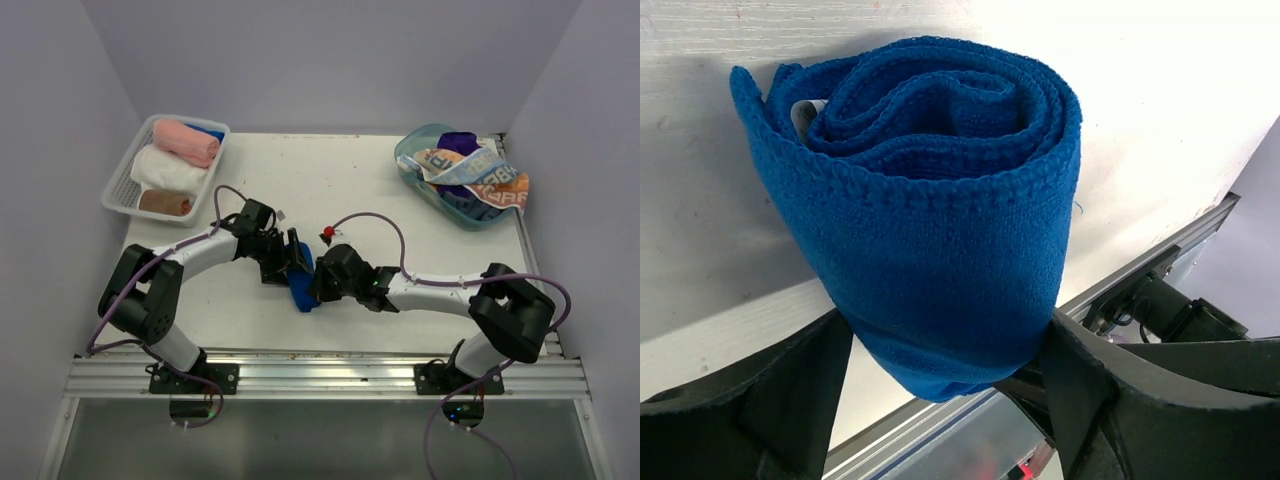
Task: Roll the towels
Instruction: Roll the towel, then place the rolled towel into the container
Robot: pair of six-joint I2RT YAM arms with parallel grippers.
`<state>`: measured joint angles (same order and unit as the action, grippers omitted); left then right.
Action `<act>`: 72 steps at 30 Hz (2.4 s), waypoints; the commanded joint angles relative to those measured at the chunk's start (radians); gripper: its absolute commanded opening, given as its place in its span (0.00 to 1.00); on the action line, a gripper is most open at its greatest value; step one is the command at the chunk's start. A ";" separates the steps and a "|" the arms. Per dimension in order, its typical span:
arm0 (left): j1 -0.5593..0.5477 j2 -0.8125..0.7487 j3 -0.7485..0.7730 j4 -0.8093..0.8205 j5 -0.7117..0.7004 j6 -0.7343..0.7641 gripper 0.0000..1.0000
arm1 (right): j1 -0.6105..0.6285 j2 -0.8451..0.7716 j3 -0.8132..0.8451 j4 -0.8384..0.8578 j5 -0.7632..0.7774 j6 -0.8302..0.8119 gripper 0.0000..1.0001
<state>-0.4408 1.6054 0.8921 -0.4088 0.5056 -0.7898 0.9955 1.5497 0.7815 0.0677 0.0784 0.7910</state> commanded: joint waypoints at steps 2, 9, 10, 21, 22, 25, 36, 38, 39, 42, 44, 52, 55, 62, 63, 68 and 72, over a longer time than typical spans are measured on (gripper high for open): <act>-0.003 0.001 -0.002 0.028 0.001 0.020 0.75 | -0.011 -0.005 -0.031 0.058 -0.049 0.056 0.00; -0.021 0.036 0.008 0.037 -0.050 0.032 0.78 | -0.031 0.009 -0.060 0.112 -0.075 0.096 0.00; -0.021 0.037 0.008 0.039 -0.053 0.032 0.78 | -0.032 0.009 -0.065 0.115 -0.075 0.097 0.00; -0.036 0.077 0.028 0.048 -0.078 0.038 0.46 | -0.046 0.016 -0.070 0.110 -0.097 0.096 0.00; -0.036 0.080 0.033 0.041 -0.078 0.038 0.38 | -0.046 0.015 -0.061 0.097 -0.095 0.093 0.03; -0.036 0.085 0.057 0.022 -0.072 0.040 0.27 | -0.046 -0.002 -0.024 0.034 -0.083 0.065 0.46; 0.019 0.042 0.232 -0.134 -0.069 0.046 0.14 | -0.077 -0.313 0.093 -0.394 0.187 -0.055 0.82; 0.056 0.031 0.289 -0.162 -0.047 0.054 0.13 | -0.096 -0.401 0.094 -0.445 0.240 -0.046 0.83; 0.071 0.027 0.313 -0.194 -0.045 0.055 0.13 | -0.104 -0.431 0.097 -0.491 0.291 -0.042 0.83; 0.141 0.028 0.441 -0.278 -0.062 0.081 0.13 | -0.120 -0.520 0.113 -0.572 0.389 -0.036 0.83; 0.213 0.039 0.540 -0.311 -0.071 0.093 0.13 | -0.124 -0.566 0.122 -0.604 0.435 -0.041 0.83; 0.526 0.171 0.882 -0.389 -0.114 0.058 0.13 | -0.124 -0.591 0.148 -0.666 0.466 -0.072 0.84; 0.617 0.221 0.972 -0.400 -0.121 0.028 0.13 | -0.124 -0.585 0.140 -0.664 0.457 -0.073 0.84; 0.761 0.277 1.010 -0.357 -0.147 -0.037 0.13 | -0.126 -0.536 0.133 -0.632 0.422 -0.075 0.84; 0.772 0.283 1.007 -0.346 -0.148 -0.043 0.13 | -0.126 -0.528 0.133 -0.623 0.413 -0.075 0.84; 0.832 0.278 0.903 -0.271 -0.168 -0.080 0.14 | -0.126 -0.482 0.136 -0.592 0.386 -0.088 0.84; 0.843 0.283 0.821 -0.177 -0.186 -0.106 0.15 | -0.126 -0.450 0.151 -0.583 0.371 -0.104 0.84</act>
<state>0.3958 1.9022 1.7527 -0.6792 0.3344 -0.8543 0.8703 1.0821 0.8951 -0.5556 0.4610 0.7105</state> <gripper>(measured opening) 0.336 0.838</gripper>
